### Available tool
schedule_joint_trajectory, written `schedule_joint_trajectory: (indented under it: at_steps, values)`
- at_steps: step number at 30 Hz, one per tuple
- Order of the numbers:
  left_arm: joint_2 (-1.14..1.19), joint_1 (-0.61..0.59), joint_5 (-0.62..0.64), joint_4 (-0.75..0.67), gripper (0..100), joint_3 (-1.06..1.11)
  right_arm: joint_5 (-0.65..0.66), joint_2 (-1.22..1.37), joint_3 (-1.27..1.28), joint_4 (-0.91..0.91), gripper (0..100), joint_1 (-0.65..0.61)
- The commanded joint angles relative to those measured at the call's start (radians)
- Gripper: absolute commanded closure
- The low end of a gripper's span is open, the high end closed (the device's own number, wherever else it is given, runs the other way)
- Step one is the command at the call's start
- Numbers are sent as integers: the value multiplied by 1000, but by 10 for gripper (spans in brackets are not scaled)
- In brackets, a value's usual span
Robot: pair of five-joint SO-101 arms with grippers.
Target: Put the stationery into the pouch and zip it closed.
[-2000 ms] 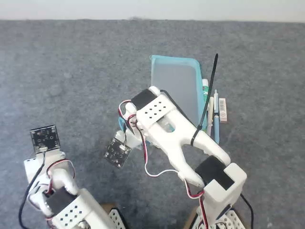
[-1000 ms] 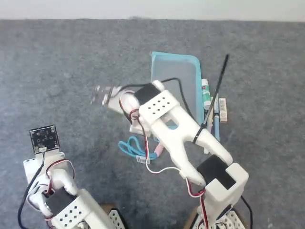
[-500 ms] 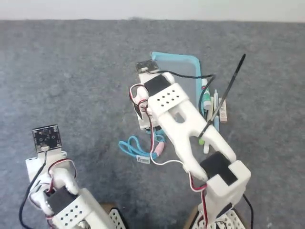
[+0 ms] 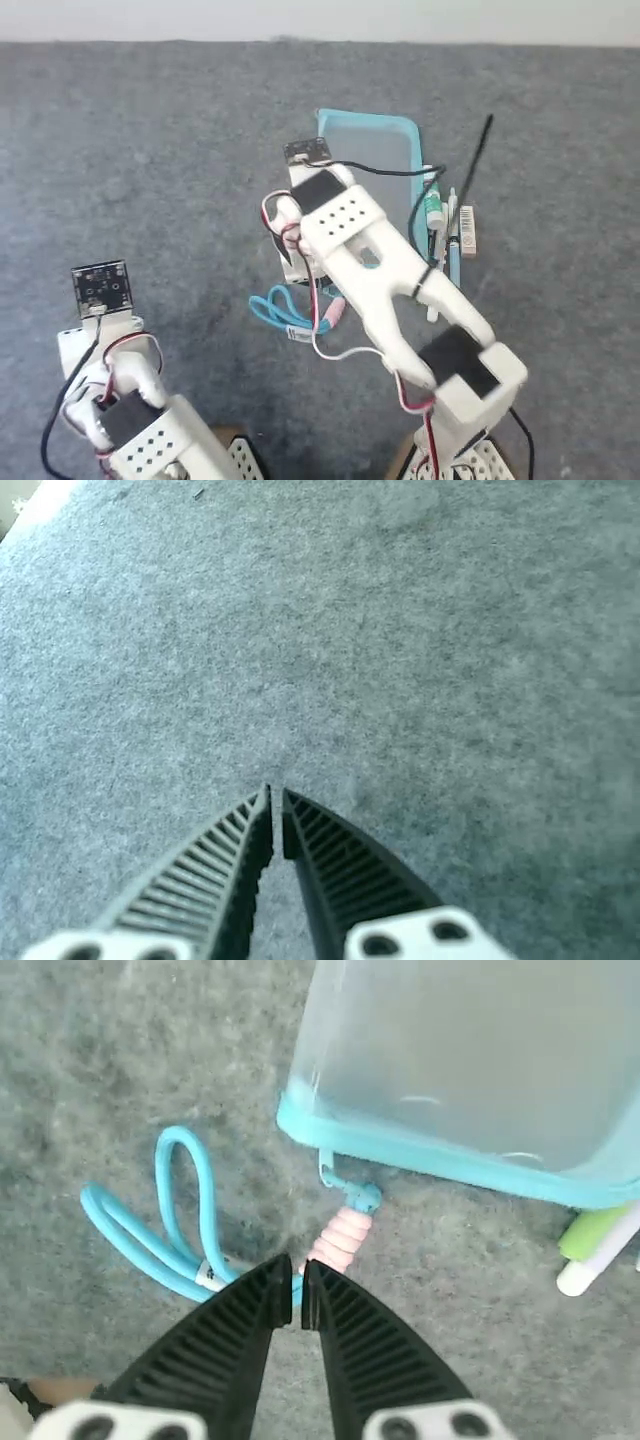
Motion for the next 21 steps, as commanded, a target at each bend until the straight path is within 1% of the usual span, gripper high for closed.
schedule_joint_trajectory:
  at_steps: [1, 3, 6, 8, 10, 12, 15, 17, 21]
  values:
    - [-17, 6, -9, 0, 987, -10, -32, -147, 117, -96, 961, 12]
    - [-17, 6, -9, 0, 987, -10, -34, -180, 222, -154, 961, -8]
    - [-17, 6, -9, 3, 987, -10, -26, -193, 374, -298, 957, -33]
    - [-17, 6, -9, 3, 987, -10, -26, -194, 428, -369, 957, -45]
    - [-17, 6, -9, 5, 987, -10, -25, -206, 422, -364, 954, -58]
    - [-17, 6, -9, 5, 987, -10, -26, -222, 387, -323, 924, -58]
    - [-17, 6, -9, 5, 987, -10, -69, -231, 362, -292, 890, -58]
    - [-17, 6, -9, 5, 987, -10, -103, -223, 379, -291, 887, -58]
    - [-17, 6, -9, 5, 987, -10, -118, -196, 419, -300, 880, -56]
